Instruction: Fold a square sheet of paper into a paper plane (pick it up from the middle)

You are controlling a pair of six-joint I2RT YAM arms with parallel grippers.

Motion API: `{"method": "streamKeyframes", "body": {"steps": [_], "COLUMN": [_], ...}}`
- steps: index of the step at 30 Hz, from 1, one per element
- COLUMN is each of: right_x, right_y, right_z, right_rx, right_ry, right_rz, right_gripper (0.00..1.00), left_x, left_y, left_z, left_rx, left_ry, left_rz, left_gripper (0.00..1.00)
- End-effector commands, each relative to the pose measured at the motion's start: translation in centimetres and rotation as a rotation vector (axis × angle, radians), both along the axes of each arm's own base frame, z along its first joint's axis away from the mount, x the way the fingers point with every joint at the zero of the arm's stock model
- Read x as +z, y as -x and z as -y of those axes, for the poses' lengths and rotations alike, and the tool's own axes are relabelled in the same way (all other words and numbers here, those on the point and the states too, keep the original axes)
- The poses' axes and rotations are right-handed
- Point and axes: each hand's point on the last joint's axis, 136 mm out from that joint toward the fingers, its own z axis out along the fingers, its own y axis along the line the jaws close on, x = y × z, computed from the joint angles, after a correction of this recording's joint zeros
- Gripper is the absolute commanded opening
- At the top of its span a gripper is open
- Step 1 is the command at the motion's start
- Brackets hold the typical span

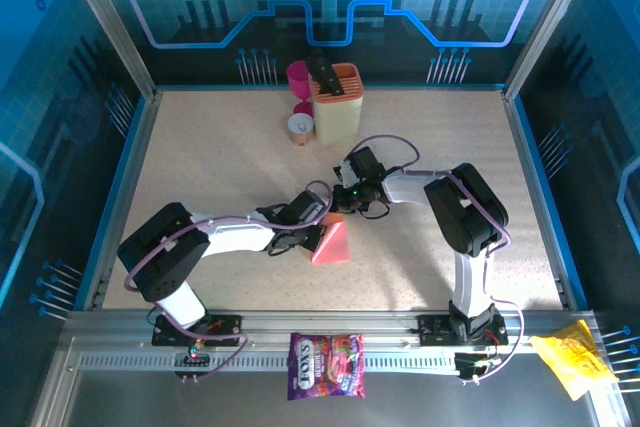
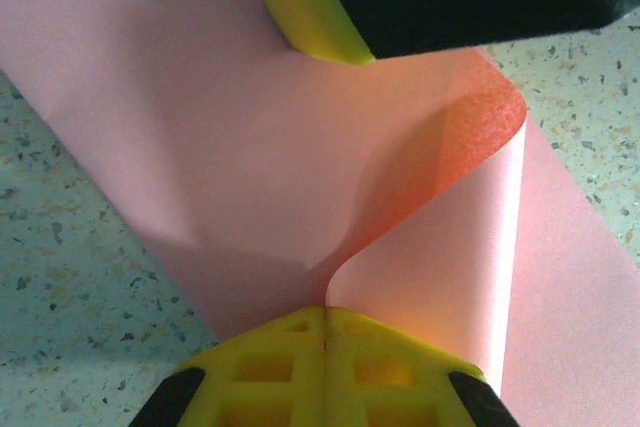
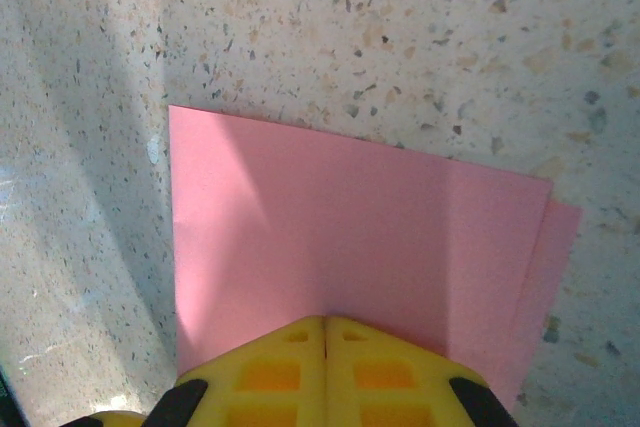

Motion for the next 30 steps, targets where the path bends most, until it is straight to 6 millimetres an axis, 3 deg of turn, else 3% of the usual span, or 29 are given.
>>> {"method": "streamKeyframes", "body": {"steps": [1, 24, 27, 30], "right_x": [-5.2, -5.1, -4.0, -1.6], "right_y": [2.8, 2.6, 2.2, 1.4], "right_z": [3.0, 2.7, 2.3, 1.8], "right_rx": [-0.026, -0.027, -0.024, -0.022], "right_ry": [0.148, 0.136, 0.113, 0.076], "right_rz": [-0.133, -0.14, -0.129, -0.092], "right_gripper": [0.0, 0.0, 0.0, 0.0], "left_x": [0.9, -0.2, -0.5, -0.7], "left_y": [-0.6, -0.3, -0.3, -0.2], "left_z": [-0.5, -0.9, -0.8, -0.8], "left_rx": [0.034, 0.038, 0.034, 0.029], "left_ry": [0.009, -0.005, -0.01, -0.016], "left_rz": [0.039, 0.021, 0.017, 0.01], "left_gripper": [0.0, 0.0, 0.0, 0.0]}}
